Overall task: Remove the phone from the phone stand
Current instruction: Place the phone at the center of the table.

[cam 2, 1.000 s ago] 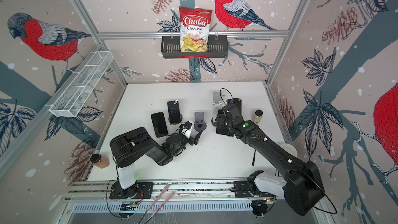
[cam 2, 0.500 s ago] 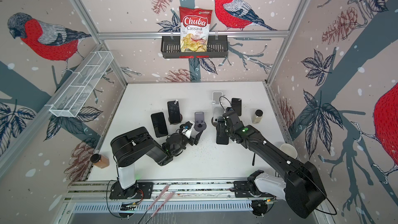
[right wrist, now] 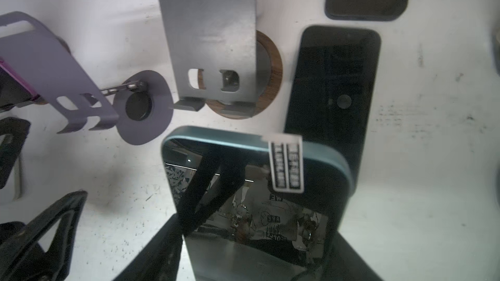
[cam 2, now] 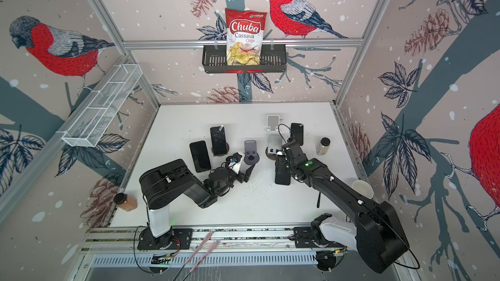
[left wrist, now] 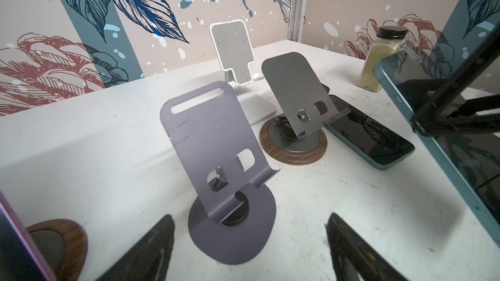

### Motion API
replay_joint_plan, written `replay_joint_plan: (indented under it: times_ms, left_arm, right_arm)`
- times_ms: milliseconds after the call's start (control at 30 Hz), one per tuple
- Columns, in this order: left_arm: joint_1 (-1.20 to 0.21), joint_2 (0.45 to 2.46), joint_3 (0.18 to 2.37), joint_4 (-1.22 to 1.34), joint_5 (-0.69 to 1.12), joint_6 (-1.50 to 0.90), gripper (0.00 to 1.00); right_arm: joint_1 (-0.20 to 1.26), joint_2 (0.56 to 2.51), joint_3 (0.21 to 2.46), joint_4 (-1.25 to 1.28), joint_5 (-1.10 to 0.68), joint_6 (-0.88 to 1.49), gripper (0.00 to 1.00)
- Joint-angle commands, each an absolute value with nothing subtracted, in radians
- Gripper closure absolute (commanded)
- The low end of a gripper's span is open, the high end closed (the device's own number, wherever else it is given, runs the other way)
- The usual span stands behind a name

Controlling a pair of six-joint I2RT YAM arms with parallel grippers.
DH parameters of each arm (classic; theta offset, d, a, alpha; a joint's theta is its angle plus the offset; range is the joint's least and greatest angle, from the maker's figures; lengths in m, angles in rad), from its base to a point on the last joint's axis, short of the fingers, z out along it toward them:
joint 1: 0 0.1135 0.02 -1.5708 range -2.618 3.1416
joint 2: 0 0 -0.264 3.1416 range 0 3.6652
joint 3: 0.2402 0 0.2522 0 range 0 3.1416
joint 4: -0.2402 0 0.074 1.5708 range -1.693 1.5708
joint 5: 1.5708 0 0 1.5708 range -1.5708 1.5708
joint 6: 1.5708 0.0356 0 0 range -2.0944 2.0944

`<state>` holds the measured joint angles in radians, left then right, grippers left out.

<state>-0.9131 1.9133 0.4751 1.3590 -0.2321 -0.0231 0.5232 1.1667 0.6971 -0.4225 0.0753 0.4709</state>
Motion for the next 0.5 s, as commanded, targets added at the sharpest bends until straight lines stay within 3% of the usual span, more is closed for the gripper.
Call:
replay_joint_plan:
  times_ms: [0, 467]
  left_arm:
    - [-0.914, 1.92, 0.474, 1.396, -0.218, -0.023, 0.13]
    - [-0.914, 1.919, 0.462, 1.411, -0.229, -0.024, 0.13]
  right_arm:
    - [0.507, 1.163, 0.695, -0.41, 0.073, 0.468, 0.38]
    - [0.533, 1.237, 0.661, -0.362, -0.021, 0.464, 0.38]
